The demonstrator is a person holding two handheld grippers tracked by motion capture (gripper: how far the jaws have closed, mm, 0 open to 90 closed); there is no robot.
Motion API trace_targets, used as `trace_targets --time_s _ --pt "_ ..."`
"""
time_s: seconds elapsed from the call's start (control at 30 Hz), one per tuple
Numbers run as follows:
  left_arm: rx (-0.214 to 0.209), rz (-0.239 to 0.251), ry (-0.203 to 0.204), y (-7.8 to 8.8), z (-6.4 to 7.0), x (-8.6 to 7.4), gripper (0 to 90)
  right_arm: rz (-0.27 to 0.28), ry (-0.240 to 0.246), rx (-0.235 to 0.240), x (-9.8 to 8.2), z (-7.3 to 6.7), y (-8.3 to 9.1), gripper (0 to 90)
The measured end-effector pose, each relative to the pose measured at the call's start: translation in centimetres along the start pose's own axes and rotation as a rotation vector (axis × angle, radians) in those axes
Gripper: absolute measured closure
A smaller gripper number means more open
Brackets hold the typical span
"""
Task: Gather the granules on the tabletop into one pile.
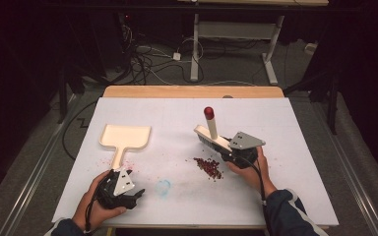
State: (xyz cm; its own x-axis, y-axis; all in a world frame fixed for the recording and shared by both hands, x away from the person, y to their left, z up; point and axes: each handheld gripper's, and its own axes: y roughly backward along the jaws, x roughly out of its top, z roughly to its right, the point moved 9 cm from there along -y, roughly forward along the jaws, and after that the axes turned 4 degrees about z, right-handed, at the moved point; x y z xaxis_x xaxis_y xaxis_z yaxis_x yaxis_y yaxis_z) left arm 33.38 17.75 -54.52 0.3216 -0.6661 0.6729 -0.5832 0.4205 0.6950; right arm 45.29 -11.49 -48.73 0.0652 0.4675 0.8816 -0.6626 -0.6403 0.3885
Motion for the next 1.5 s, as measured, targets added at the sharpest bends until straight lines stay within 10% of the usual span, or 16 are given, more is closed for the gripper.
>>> trace_targets --time_s 0.4,0.9,1.33,1.5 --pt "0.004 0.002 0.004 0.3 0.2 -0.2 24.1 -0.006 0.076 0.24 -2.0 -2.9 2.3 67.4" --pt "0.007 0.004 -0.014 0.3 0.0 0.1 24.1 0.089 0.009 0.194 -0.1 -2.0 6.0 67.7" --pt "0.004 0.005 -0.017 0.4 0.1 0.1 24.1 0.096 -0.076 0.527 -0.7 -8.2 5.0 67.8" --pt "0.0 0.007 -0.017 0.4 0.1 0.0 24.1 0.11 -0.128 0.548 -1.4 -7.8 3.9 67.8"
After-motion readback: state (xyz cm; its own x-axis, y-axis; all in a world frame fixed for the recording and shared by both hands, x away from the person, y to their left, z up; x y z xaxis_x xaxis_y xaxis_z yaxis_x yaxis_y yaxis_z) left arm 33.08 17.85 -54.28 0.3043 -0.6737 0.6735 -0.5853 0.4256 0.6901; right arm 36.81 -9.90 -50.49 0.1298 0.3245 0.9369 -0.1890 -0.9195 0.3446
